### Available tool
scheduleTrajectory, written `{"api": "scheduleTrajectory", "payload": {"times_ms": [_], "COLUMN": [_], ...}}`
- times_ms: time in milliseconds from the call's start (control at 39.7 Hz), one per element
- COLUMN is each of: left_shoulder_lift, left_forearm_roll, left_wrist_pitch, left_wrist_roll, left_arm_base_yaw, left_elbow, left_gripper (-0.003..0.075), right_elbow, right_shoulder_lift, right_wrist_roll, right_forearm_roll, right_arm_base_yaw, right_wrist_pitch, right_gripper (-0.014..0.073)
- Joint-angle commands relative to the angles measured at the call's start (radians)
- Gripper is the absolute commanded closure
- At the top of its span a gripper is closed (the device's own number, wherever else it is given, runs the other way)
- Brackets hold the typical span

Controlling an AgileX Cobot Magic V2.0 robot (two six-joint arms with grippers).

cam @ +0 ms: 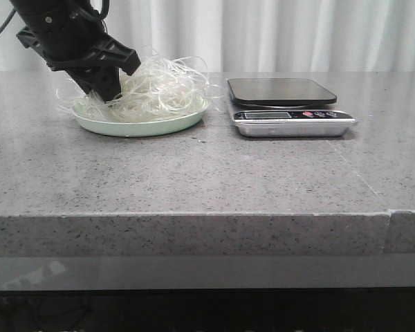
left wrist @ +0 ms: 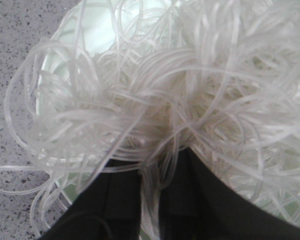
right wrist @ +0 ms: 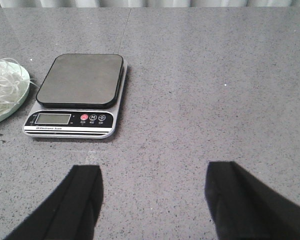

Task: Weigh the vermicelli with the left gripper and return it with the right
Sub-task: 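Lower the left gripper into the vermicelli pile and close it, then lift the vermicelli with the left gripper and carry it over the scale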

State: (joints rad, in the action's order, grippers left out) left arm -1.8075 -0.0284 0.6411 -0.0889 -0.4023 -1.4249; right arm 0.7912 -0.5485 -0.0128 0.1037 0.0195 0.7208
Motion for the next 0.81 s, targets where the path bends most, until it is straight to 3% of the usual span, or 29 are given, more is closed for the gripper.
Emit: {"api": "scheduleTrajectory", "payload": {"times_ms": [0,453,781], "left_shoulder_lift": [0.054,0.168,0.161], "left_forearm_roll": [-0.002,-0.003,-0.003], "left_wrist_pitch": [-0.017,0.010,-0.012], "left_wrist_roll": [-0.002,-0.002,-0.002], "left_arm_base_yaw": [-0.005,-0.021,-0.109], "left_elbow": [-0.030,-0.184,-0.382], "left_gripper": [0.0565,0.0565,0.0565], "right_elbow": [0.029,0.029,0.029], "right_shoulder_lift": [-0.013,-0.013,-0.013], "right_wrist_roll": [-0.011,-0.011,-0.011], "right_forearm_roll": [0.002,0.002,0.002], "right_arm_base_yaw": [-0.003,-0.003,-0.003], "right_wrist_pitch": [-0.067,-0.067,-0.067], "right_gripper": [0.0039,0.0039,0.0039]}}
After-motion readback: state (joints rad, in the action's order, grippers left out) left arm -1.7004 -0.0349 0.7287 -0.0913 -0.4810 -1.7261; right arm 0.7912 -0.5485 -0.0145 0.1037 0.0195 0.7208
